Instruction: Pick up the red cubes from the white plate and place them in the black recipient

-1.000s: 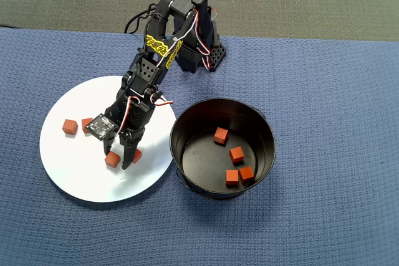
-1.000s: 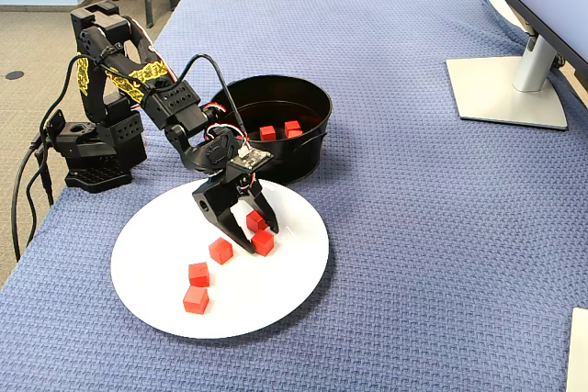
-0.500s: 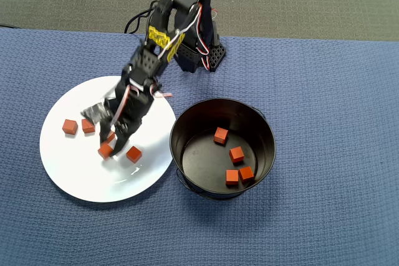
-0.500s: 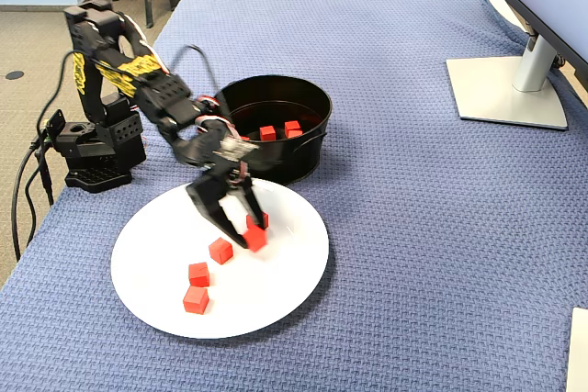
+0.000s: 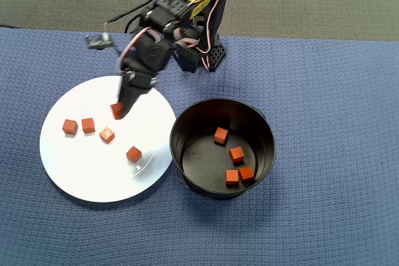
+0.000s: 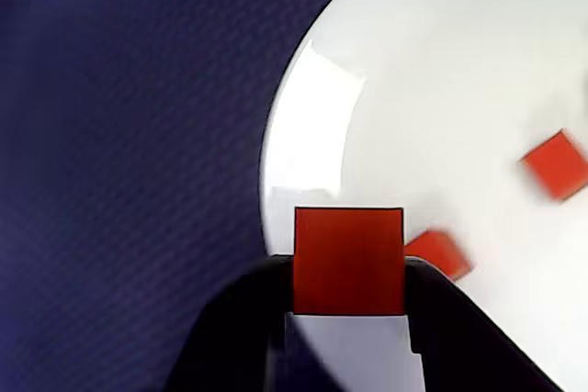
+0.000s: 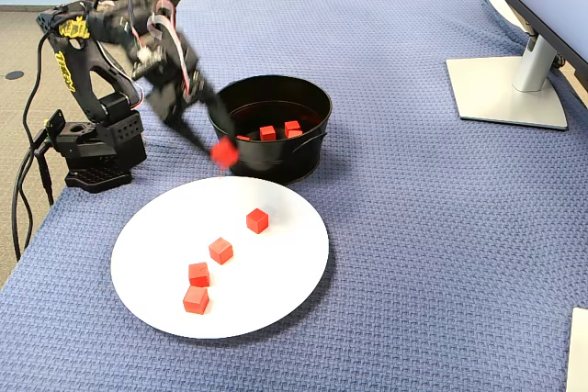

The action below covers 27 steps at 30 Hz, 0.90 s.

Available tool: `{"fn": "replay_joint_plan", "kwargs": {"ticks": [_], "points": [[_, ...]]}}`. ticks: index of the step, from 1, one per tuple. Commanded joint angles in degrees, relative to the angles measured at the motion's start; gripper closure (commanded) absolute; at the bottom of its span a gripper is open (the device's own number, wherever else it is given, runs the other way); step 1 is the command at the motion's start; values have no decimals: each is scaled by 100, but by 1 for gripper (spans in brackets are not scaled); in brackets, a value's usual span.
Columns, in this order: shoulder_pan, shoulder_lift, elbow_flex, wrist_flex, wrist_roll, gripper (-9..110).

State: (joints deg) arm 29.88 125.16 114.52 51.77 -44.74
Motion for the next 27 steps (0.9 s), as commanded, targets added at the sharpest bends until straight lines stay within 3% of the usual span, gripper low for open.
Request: {"fn": "replay_joint_plan", "kwargs": {"ticks": [1, 9, 11, 12, 15, 19, 23, 27], "points": [[-1441, 396, -554, 457, 1327, 102], [-4430, -413, -589, 1134, 2408, 99], [-4843, -624, -703, 1345, 2224, 72], [-4843, -659, -879, 1512, 2118, 64], [-4052, -519, -1310, 1688, 1415, 61], [-2303, -501, -1397, 1477, -598, 61], [-563, -967, -694, -422, -2435, 62], [255, -1538, -9, -2074, -3296, 63]]}}
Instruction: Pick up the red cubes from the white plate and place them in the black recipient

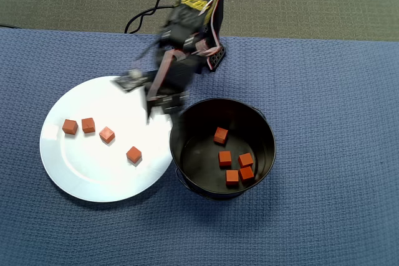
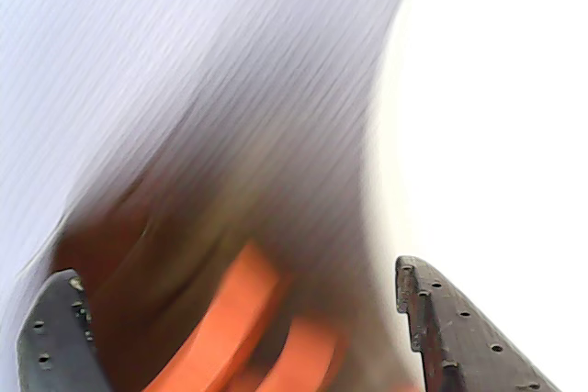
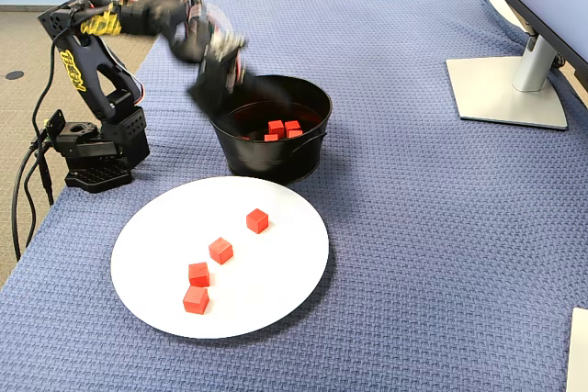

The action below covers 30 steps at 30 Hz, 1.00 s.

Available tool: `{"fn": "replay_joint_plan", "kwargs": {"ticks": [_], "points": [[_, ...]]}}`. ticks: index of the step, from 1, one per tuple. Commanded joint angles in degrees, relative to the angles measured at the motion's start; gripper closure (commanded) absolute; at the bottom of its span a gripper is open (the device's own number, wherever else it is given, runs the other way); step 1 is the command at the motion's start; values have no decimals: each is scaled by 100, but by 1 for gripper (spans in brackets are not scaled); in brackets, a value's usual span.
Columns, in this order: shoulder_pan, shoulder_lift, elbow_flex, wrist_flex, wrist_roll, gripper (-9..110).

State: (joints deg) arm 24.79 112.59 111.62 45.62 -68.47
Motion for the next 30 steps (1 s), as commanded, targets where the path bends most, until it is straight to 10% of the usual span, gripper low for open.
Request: {"fn": "replay_joint_plan", "kwargs": {"ticks": [1, 30], "points": [[861, -413, 343, -1661, -993, 63], [483, -2364, 984, -2883, -932, 71]]}}
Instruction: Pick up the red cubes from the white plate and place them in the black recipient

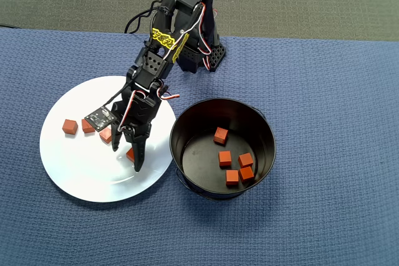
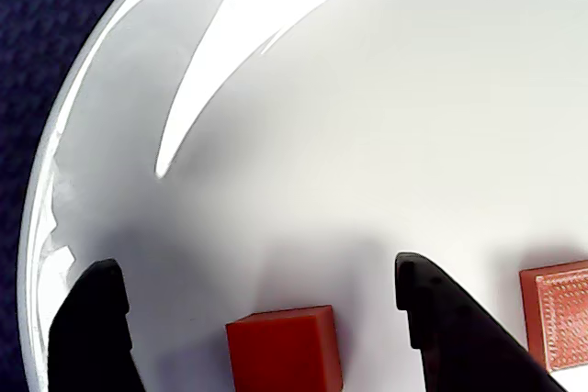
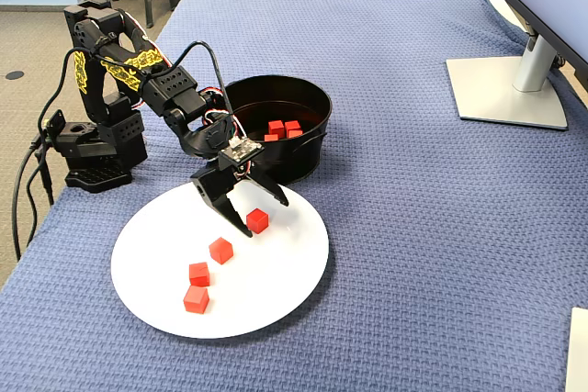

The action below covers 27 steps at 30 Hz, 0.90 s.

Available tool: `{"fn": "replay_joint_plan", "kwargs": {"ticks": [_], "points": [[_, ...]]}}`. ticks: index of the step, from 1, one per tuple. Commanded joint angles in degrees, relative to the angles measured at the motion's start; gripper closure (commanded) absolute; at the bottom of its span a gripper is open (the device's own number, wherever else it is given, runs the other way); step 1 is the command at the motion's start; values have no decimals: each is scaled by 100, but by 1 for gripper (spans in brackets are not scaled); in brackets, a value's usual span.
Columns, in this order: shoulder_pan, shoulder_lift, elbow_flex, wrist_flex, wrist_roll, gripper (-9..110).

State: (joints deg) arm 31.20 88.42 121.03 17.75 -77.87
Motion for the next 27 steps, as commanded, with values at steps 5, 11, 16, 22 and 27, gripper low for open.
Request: {"fn": "replay_joint_plan", "kwargs": {"ticks": [5, 11, 16, 22, 27], "points": [[-299, 88, 220, -141, 88, 75], [-448, 185, 404, -114, 193, 78], [-483, 193, 431, -114, 237, 80], [-466, 185, 404, -396, 466, 102], [-431, 396, 229, -290, 861, 102]]}}
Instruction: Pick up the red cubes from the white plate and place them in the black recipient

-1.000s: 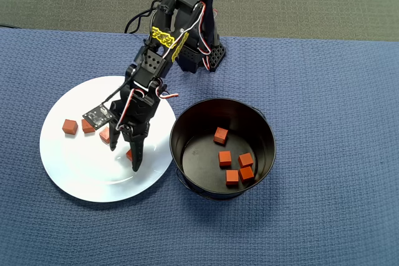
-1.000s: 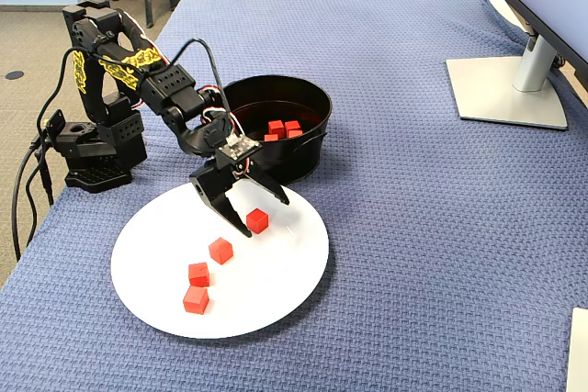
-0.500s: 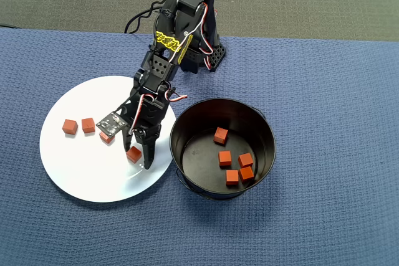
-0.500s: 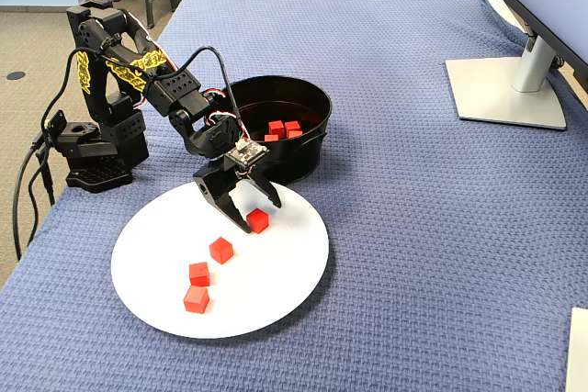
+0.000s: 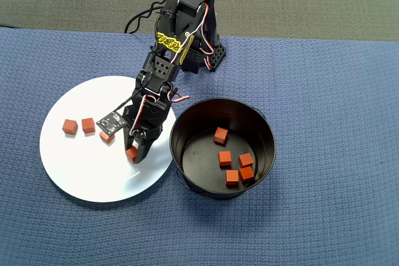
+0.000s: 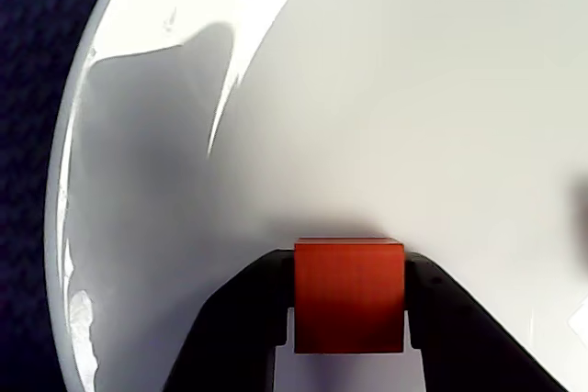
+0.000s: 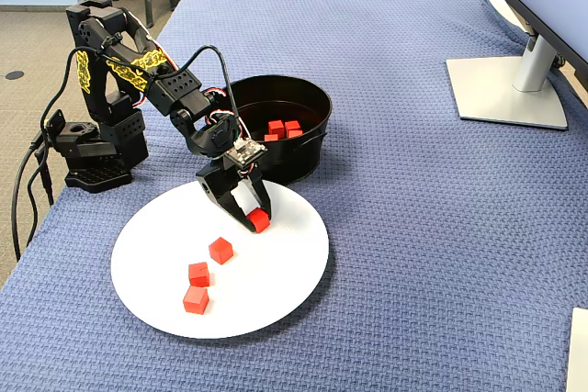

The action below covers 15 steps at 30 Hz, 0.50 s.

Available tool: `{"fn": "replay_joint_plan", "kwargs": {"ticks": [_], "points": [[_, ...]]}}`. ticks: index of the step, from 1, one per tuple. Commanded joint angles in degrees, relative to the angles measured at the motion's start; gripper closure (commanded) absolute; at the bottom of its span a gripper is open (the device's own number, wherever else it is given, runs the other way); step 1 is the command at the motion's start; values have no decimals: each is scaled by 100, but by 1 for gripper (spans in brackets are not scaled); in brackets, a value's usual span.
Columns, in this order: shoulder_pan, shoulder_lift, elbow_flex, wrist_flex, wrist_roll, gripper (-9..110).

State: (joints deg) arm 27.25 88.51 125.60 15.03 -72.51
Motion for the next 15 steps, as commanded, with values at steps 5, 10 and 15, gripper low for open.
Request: {"fn": "replay_joint_plan", "kwargs": {"ticks": [5, 10, 15], "points": [[167, 1415, -1160, 2101, 1380, 102], [334, 2865, -1661, 3929, 2355, 102], [-290, 3937, -2285, 5247, 3226, 102]]}}
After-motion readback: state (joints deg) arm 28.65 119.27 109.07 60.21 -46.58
